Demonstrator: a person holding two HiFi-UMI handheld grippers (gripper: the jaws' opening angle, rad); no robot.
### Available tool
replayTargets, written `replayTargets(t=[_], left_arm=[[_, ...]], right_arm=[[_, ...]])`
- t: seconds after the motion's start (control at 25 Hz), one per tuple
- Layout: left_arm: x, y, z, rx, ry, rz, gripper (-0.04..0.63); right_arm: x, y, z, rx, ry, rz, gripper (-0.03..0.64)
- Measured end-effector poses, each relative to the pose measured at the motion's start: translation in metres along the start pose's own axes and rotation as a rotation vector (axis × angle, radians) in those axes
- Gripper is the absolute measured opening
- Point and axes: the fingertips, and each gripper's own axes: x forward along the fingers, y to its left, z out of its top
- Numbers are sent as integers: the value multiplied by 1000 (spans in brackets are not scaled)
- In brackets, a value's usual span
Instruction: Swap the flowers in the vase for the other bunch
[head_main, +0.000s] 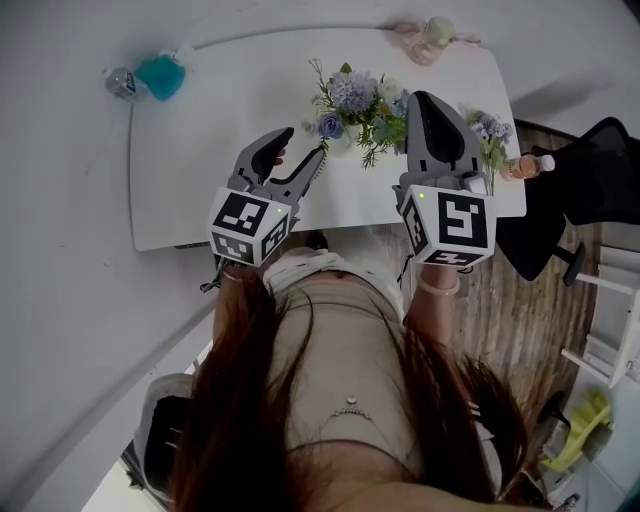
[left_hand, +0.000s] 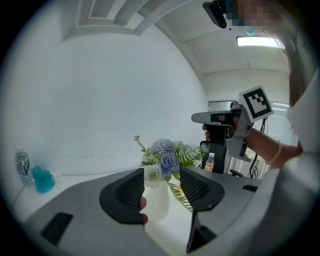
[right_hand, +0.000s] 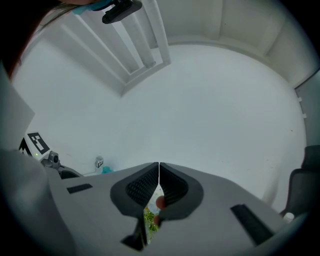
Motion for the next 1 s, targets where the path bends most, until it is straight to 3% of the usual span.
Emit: replayTargets(t=[0.44, 1.0], left_arm=[[25, 4, -21, 49, 63, -40, 321], [58, 3, -28, 41, 55, -93, 348]], right_arm=[[24, -10, 6, -19, -5, -6, 28], [30, -27, -4, -49, 36, -45, 28]])
